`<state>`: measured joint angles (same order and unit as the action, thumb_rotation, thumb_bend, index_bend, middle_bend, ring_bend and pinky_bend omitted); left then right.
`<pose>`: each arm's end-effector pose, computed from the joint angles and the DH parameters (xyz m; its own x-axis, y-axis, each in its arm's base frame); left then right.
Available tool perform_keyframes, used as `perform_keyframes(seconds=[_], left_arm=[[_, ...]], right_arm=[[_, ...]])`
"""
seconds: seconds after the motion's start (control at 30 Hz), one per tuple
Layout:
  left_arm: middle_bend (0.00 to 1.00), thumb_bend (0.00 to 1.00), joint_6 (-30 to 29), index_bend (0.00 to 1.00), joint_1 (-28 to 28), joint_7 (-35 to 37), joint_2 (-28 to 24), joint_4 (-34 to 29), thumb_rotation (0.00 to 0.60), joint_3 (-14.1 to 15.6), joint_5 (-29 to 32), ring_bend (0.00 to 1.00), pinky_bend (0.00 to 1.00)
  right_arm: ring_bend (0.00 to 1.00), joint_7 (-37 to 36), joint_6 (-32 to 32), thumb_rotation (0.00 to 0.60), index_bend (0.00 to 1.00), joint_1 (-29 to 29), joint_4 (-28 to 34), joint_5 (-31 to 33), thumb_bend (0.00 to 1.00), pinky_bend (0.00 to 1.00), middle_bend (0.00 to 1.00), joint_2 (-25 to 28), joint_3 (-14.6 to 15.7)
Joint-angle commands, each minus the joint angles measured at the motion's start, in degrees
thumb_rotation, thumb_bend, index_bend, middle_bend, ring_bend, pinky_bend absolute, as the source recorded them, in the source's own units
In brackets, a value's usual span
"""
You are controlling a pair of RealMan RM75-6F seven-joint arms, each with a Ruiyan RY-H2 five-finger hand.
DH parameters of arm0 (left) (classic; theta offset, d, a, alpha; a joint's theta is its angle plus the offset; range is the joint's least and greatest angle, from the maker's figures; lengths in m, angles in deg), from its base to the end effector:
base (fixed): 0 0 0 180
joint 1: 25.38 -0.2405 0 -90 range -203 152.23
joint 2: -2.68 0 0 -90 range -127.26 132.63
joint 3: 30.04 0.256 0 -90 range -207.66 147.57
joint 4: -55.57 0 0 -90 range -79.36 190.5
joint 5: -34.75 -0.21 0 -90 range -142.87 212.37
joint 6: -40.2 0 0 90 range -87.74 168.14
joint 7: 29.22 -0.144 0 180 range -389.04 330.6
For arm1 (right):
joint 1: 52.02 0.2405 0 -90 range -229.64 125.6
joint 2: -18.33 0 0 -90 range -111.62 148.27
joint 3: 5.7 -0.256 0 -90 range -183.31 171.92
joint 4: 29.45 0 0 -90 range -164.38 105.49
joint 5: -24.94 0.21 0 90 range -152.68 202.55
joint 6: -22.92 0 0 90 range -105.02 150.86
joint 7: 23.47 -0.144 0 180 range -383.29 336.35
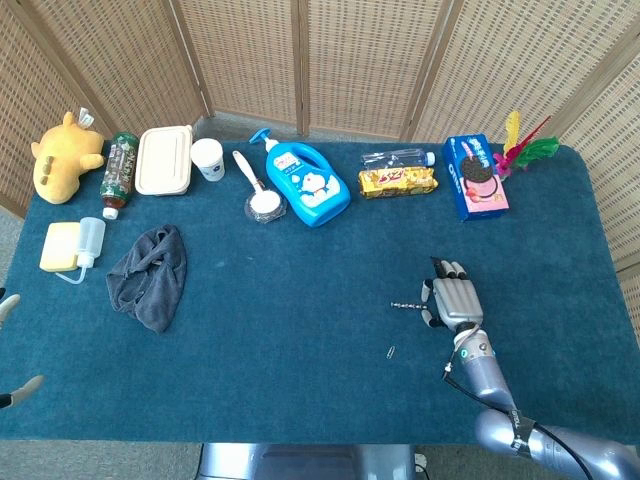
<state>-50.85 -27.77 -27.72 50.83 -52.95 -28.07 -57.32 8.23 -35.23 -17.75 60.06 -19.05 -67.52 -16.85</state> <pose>-0.2767 0.1257 0.2152 0.3703 0.0304 0.9284 0.9286 0.0139 -0.3708 -0.2233 -0.3198 0.0028 0.3925 -0.3826 0.8364 -0.9077 -0.0144 0.4194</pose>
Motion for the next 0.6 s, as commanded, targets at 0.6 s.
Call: perform_keyframes(seconds=[0.6], left_arm=[[0.00, 0.21, -0.06, 0.00, -0.09, 0.04, -0.04, -0.09, 0.600, 0.09, -0.12, 0.00, 0.00]], right_arm=[[0.00, 0.33, -0.64, 0.600, 0.50, 1.56, -1.07, 1.37, 0.37, 0.00, 0.00, -1.49, 1.10]])
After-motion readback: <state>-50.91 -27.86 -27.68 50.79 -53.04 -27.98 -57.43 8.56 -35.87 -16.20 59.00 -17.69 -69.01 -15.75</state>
